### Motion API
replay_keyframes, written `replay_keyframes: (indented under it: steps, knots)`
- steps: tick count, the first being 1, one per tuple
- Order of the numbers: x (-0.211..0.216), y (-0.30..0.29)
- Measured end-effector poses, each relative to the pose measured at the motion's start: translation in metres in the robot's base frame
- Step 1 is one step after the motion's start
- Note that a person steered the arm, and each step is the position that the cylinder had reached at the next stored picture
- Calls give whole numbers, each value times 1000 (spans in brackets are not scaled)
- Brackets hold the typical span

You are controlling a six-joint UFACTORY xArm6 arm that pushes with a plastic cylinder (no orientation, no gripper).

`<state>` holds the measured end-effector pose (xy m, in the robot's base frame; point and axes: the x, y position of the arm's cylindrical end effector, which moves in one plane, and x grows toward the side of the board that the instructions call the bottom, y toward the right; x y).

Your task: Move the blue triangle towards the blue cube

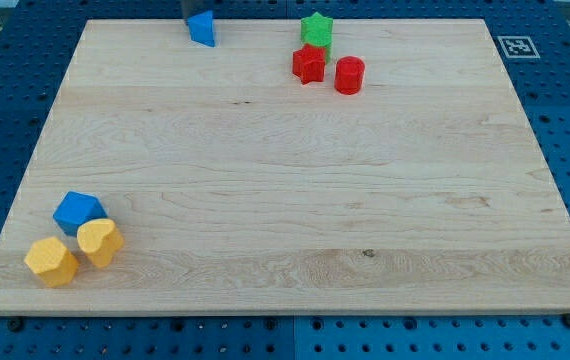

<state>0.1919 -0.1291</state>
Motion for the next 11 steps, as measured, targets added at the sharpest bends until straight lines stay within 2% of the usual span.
replay_keyframes:
  steps: [1, 3, 8, 9, 11]
  knots:
    - [0, 26]
    - [20, 26]
    - [178, -17]
    - [198, -23]
    - [197, -30]
